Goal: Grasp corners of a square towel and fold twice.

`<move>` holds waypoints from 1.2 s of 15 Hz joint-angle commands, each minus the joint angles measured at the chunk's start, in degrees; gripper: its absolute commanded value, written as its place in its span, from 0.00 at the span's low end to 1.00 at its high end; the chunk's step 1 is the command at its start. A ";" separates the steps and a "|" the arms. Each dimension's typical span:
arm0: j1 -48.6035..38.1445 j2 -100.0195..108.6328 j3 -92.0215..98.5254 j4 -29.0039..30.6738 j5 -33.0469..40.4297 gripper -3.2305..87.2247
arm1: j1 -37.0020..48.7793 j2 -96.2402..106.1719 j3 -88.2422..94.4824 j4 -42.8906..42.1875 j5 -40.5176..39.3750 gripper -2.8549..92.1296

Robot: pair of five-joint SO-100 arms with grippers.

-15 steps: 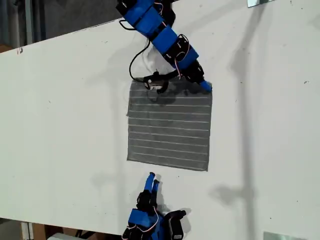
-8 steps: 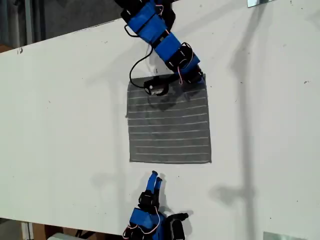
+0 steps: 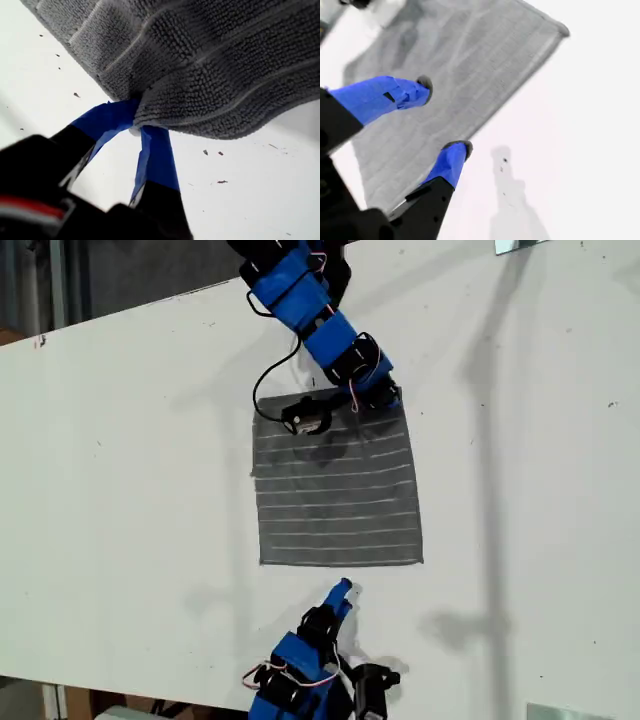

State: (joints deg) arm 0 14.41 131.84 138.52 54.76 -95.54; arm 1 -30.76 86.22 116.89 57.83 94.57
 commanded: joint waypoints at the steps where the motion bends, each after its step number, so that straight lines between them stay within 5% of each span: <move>1: 4.75 -14.59 -7.73 -2.90 -6.15 0.25 | -0.79 2.99 -2.72 0.18 0.35 0.03; 5: 9.84 -42.45 -34.98 8.17 -9.76 0.27 | -1.05 2.55 -2.64 -0.35 0.44 0.03; 16: 9.40 -71.89 -61.70 2.29 -3.52 0.28 | -2.20 2.90 -2.46 -0.53 0.88 0.03; 17: 9.23 -73.56 -62.84 1.85 -3.16 0.25 | -2.46 2.99 -2.55 -0.53 0.88 0.03; 18: 9.14 -74.88 -63.98 1.85 -3.16 0.09 | -2.64 3.08 -2.81 -0.44 0.88 0.03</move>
State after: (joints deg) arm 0 24.61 57.92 77.43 58.18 -99.05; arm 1 -32.61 86.22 116.89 57.83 94.83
